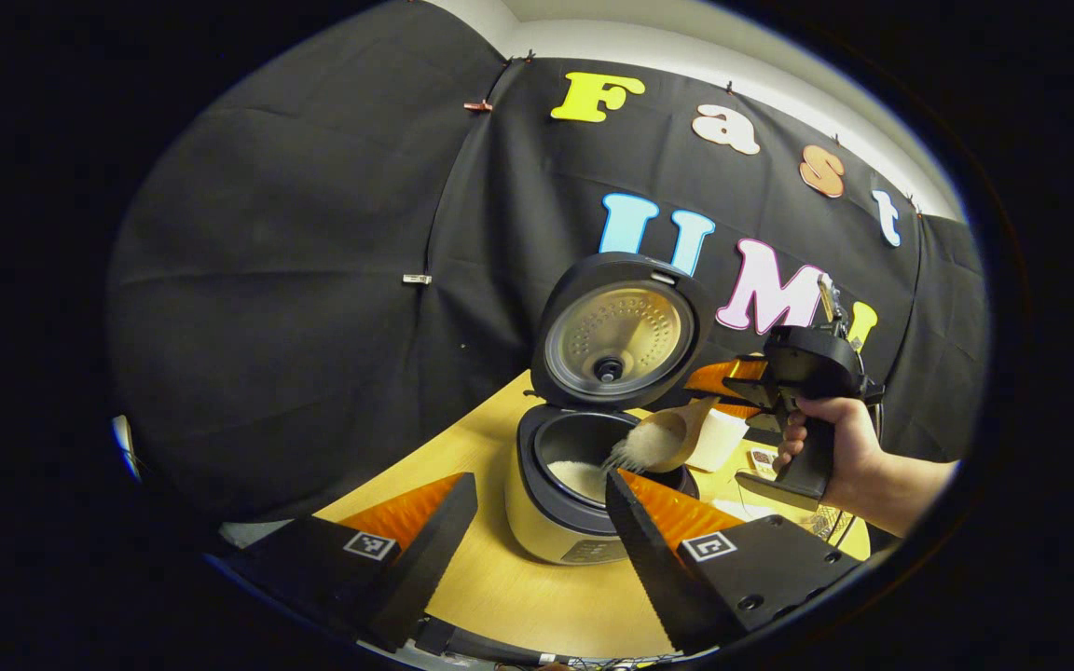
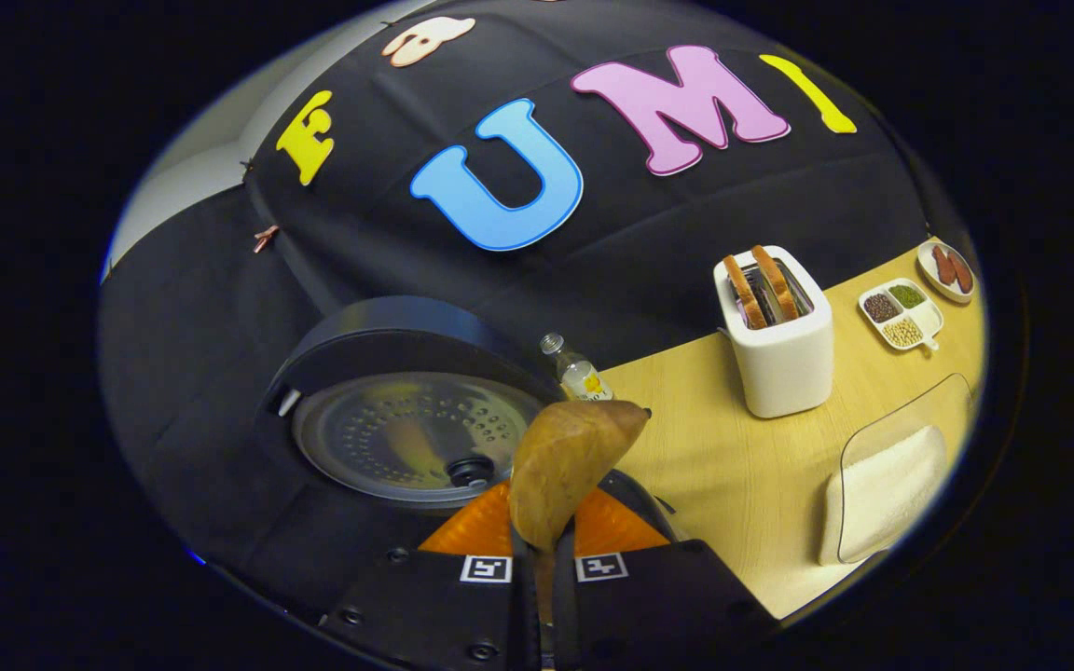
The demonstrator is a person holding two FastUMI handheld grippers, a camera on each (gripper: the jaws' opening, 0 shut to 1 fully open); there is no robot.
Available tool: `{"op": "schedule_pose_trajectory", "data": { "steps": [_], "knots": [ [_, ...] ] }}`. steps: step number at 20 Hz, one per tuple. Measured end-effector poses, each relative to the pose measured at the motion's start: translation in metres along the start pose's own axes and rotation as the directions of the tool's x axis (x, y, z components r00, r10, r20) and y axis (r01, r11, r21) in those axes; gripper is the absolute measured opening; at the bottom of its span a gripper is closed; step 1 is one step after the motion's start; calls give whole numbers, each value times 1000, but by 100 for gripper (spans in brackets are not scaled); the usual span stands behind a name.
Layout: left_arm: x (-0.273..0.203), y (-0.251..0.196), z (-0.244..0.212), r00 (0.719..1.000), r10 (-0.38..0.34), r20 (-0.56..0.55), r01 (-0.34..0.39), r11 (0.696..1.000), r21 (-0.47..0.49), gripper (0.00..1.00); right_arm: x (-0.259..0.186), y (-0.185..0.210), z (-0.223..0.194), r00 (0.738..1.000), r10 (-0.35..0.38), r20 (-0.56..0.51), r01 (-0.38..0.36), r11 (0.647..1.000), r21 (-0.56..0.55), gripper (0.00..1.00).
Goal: Close the left gripper, press the button to open the rice cooker; take a wooden spoon from the chopstick holder with the right hand, scoop a spoonful of rice and pour it into the rice cooker, then put the wooden spoon back into the chopstick holder.
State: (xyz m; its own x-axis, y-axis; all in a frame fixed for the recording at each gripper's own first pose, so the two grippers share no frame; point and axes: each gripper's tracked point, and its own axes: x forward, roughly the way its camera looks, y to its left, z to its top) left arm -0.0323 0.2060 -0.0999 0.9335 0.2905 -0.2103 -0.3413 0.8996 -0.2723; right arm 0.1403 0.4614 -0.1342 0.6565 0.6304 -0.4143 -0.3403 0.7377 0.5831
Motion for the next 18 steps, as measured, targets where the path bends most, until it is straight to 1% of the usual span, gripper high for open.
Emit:
{"op": "schedule_pose_trajectory", "data": {
  "steps": [1,3,5,7,10,11,12,13,16,18],
  "knots": [
    [3,2,2,1000,-1,4,1,1000,0,95,2,-2,-3,1000,-13,-2,13,999,-40,10],
    [11,11,6,1000,11,13,-12,999,39,96,7,-6,-4,999,-31,11,32,989,-142,10],
    [17,21,13,1000,22,20,-23,998,60,96,11,-4,-7,999,-25,25,30,973,-230,10],
    [20,30,20,999,28,29,-30,998,54,96,13,4,-11,1000,7,30,3,948,-319,10],
    [25,41,26,998,42,46,-45,997,60,95,15,23,-25,996,90,2,-79,889,-451,10],
    [28,46,26,998,50,47,-53,996,70,95,14,27,-29,994,108,-1,-94,864,-495,10],
    [28,50,28,997,55,47,-58,995,77,96,12,31,-33,992,122,-4,-105,833,-543,5],
    [29,53,29,997,59,48,-63,994,84,95,11,34,-36,991,134,-10,-113,797,-593,10],
    [27,60,31,996,69,55,-74,993,95,96,12,41,-57,983,175,-55,-160,671,-724,10],
    [27,62,30,995,77,56,-82,993,90,95,8,46,-68,979,191,-74,-177,607,-775,10]
  ]
}}
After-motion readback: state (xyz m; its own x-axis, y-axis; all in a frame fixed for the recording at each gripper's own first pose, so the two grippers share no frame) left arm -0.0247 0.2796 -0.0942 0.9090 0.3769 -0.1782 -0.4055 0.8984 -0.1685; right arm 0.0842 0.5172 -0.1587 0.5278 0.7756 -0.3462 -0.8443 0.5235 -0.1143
